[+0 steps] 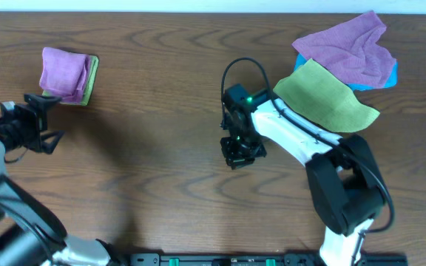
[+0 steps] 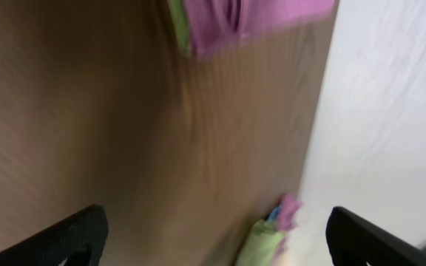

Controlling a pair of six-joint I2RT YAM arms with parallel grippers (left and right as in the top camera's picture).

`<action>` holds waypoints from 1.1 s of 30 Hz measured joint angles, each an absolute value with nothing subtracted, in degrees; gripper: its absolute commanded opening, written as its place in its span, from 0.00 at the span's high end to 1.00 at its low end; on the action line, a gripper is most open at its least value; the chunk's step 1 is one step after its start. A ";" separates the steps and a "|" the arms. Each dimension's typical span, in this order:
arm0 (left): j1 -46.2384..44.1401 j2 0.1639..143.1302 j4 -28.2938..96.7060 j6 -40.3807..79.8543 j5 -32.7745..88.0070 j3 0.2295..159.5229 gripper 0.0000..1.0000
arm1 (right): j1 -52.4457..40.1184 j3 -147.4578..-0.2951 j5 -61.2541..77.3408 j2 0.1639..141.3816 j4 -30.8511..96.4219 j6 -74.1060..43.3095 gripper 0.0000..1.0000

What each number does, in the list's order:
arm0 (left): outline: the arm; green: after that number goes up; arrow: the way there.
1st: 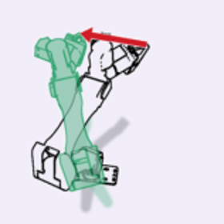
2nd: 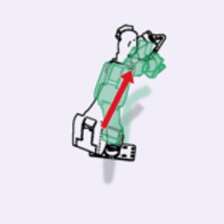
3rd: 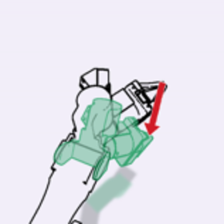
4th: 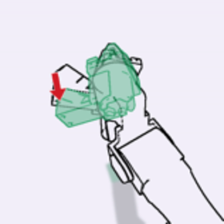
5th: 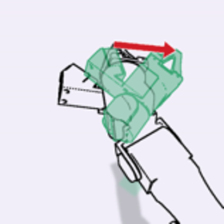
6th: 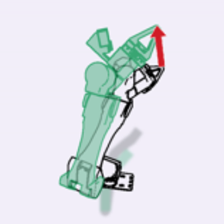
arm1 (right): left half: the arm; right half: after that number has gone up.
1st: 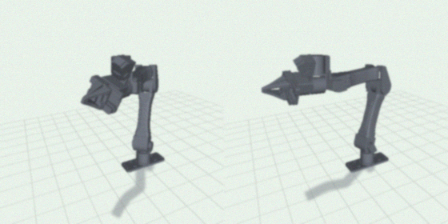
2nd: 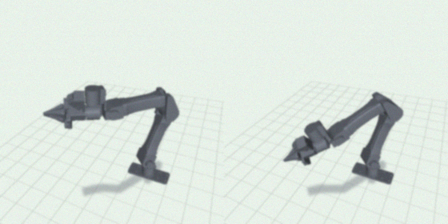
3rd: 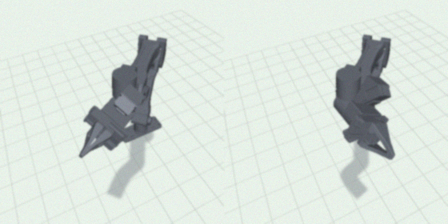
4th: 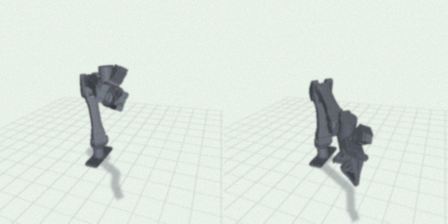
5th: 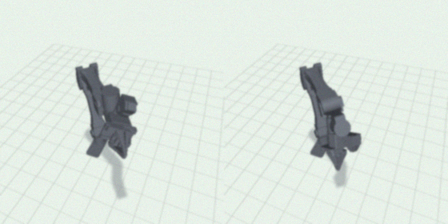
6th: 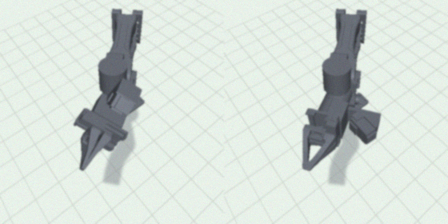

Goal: Fold the cloth

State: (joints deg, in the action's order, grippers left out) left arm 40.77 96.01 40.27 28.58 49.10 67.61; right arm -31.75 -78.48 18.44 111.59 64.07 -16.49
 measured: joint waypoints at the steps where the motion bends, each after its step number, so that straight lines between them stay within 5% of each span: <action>1: 40.71 94.21 43.13 25.93 48.12 67.61 0.05 | -31.75 -79.13 17.80 110.28 65.06 -16.47 0.98; 8: 38.33 73.17 51.66 13.19 43.22 67.59 0.05 | -31.75 -81.06 12.51 90.94 68.40 -16.49 0.98; 17: 24.18 45.41 64.88 0.62 40.16 67.64 0.05 | -35.44 -80.93 5.10 68.01 73.54 -17.02 0.98; 25: 17.28 29.82 78.39 -13.37 38.83 67.57 0.05 | -44.23 -65.25 -1.69 49.56 70.24 -22.59 0.98; 27: 15.73 27.59 81.23 -16.80 39.31 66.52 0.04 | -46.48 -58.65 -2.17 45.04 67.59 -25.19 0.81; 30: 14.87 26.17 82.61 -19.40 39.70 63.44 0.05 | -48.10 -52.86 -2.39 41.43 64.31 -28.60 0.09; 31: 14.87 26.09 82.46 -19.59 39.77 62.26 0.05 | -48.31 -51.64 -2.39 40.75 63.37 -29.34 0.01; 33: 14.87 26.13 82.26 -19.11 39.86 60.62 0.05 | -48.56 -50.33 -2.44 40.21 62.26 -31.18 0.01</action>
State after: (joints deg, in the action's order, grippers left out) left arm 14.87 26.13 82.26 -19.11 39.86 60.62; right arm -48.56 -50.33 -2.44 40.21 62.26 -31.18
